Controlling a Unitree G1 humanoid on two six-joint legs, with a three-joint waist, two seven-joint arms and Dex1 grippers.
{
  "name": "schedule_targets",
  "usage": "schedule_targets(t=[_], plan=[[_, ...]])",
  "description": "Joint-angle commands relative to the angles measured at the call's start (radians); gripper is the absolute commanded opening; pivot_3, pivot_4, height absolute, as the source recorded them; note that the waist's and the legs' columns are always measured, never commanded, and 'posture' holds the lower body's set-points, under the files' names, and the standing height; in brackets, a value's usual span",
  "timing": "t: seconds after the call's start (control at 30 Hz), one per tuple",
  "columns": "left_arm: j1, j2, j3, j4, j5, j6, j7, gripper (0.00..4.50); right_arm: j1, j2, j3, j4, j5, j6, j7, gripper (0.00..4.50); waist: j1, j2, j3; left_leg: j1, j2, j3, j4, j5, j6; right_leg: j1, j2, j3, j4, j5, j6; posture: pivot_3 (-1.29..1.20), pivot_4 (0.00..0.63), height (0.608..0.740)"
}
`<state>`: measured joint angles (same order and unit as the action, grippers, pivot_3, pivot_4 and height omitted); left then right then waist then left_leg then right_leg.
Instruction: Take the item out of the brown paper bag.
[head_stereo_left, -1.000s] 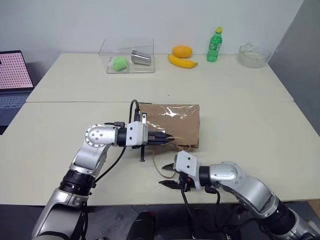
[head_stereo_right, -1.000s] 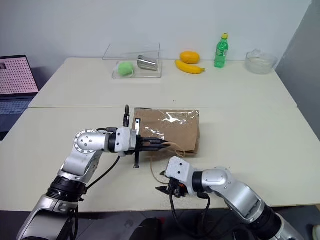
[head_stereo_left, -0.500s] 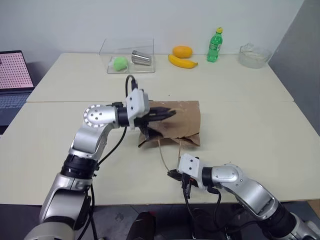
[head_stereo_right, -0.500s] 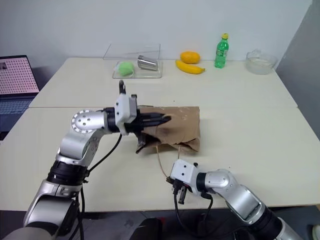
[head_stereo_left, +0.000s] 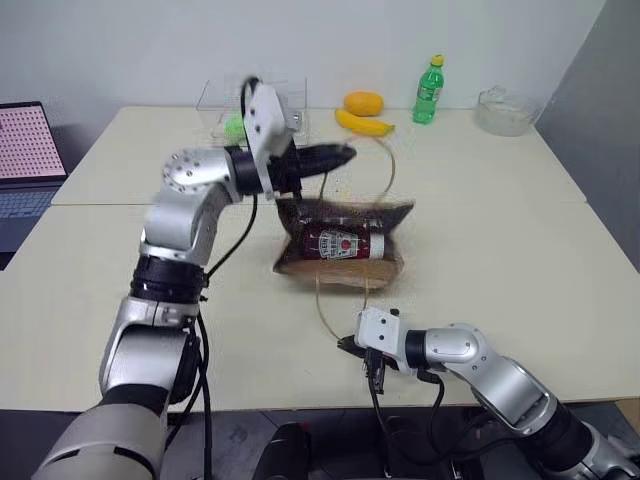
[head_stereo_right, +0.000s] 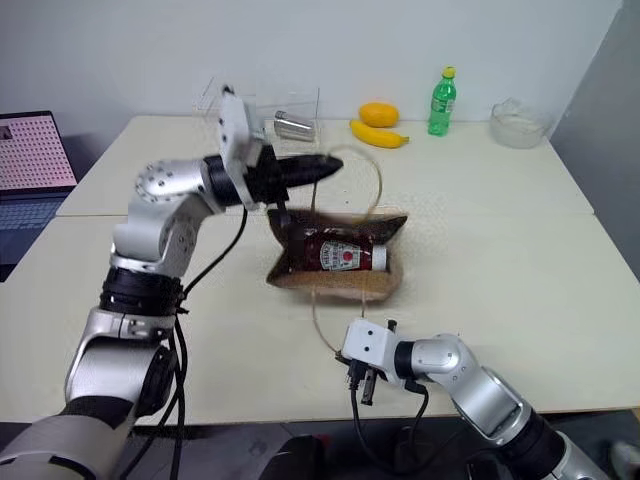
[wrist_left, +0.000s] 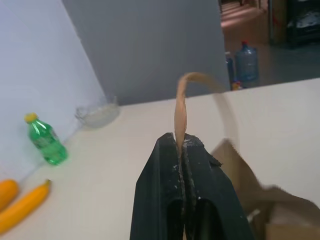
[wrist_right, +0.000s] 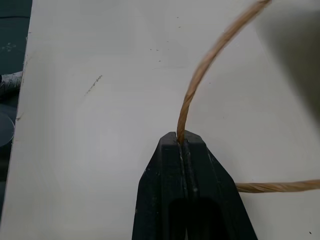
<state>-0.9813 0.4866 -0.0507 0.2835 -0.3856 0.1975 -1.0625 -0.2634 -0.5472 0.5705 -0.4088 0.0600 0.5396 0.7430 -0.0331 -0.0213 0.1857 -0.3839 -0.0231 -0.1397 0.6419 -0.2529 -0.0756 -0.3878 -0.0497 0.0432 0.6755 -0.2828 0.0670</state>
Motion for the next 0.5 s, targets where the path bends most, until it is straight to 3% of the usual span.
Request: schedule_targets(t=[0.03, 0.27, 0.37, 0.5], plan=[[-0.04, -0.008, 0.032, 0.032, 0.005, -0.029, 0.004, 0.0, 0.012, -0.031, 0.017, 0.019, -0.028, 0.028, 0.031, 0.01, 0.0, 0.0, 0.0, 0.0, 0.0, 0.0, 0.0, 0.0, 0.0, 0.0, 0.0, 0.0, 0.0, 0.0, 0.0, 0.0, 0.15, 0.74], [-0.008, 0.014, 0.022, -0.036, -0.045, 0.076, -0.065, 0.0, 0.0, -0.009, -0.073, -0.059, 0.014, 0.066, 0.0, 0.01, -0.001, 0.0, 0.0, -0.001, 0.0, 0.0, 0.0, 0.0, 0.0, 0.0, 0.0, 0.0, 0.0, 0.0, 0.0, 0.0, 0.15, 0.74], [0.04, 0.033, 0.012, -0.109, -0.072, 0.146, -0.102, 0.0, 0.006, 0.003, -0.135, -0.121, 0.047, 0.094, -0.014, 0.67, -0.001, 0.0, 0.0, -0.001, 0.0, 0.0, 0.0, 0.0, 0.0, 0.0, 0.0, 0.0, 0.0, 0.001, -0.002, 0.0, 0.15, 0.74], [0.097, 0.042, 0.007, -0.213, -0.108, 0.229, -0.115, 0.0, 0.006, -0.007, -0.211, -0.225, 0.078, 0.142, -0.025, 2.06, -0.002, 0.0, 0.0, -0.001, 0.0, 0.0, 0.0, 0.0, 0.0, -0.001, 0.0, 0.0, 0.001, 0.002, -0.004, 0.0, 0.15, 0.74]])
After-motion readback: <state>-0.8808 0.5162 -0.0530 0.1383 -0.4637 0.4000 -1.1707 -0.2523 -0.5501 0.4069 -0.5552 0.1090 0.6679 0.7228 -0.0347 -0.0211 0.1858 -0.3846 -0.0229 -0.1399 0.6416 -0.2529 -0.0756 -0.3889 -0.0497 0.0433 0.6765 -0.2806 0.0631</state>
